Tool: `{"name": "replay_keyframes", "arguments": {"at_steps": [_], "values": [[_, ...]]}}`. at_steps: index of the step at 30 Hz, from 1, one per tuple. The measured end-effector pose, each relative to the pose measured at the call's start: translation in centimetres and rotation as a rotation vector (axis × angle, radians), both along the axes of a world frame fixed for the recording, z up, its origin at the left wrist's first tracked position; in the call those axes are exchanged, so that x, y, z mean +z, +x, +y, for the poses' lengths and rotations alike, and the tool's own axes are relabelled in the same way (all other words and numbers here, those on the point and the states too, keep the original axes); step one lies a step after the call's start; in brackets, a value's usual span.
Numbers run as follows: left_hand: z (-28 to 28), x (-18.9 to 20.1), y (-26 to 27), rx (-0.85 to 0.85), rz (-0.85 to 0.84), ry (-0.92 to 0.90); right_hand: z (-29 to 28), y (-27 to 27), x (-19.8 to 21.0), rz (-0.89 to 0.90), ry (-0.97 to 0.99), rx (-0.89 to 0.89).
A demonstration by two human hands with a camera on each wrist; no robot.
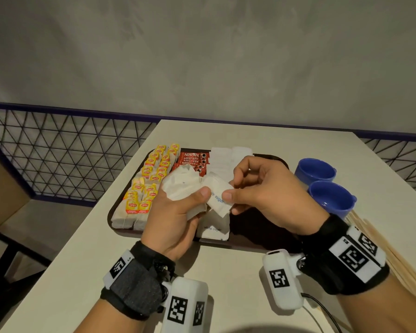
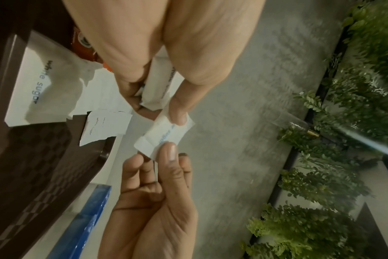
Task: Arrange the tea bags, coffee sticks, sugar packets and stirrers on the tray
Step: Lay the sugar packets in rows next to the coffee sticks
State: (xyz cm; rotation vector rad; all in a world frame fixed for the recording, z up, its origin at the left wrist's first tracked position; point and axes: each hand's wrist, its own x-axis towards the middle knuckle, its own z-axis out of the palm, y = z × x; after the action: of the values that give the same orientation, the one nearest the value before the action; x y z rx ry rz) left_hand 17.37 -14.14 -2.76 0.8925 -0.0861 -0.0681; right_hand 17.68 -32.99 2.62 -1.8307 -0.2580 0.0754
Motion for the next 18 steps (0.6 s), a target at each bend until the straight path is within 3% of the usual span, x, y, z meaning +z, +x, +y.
{"name": "replay_keyframes", "arguments": {"at_steps": [10,18], "values": [[0.2,0.4,-0.2,-0.014,0.1,-0.013,-2.7,2.3,1.8,-0.038,-0.095,-0.233],[0.5,0.7,-0.4,-0.051,0.087,-0.004,-3.7,9.1,-1.7,0.234,-0.583,-0.086]]}}
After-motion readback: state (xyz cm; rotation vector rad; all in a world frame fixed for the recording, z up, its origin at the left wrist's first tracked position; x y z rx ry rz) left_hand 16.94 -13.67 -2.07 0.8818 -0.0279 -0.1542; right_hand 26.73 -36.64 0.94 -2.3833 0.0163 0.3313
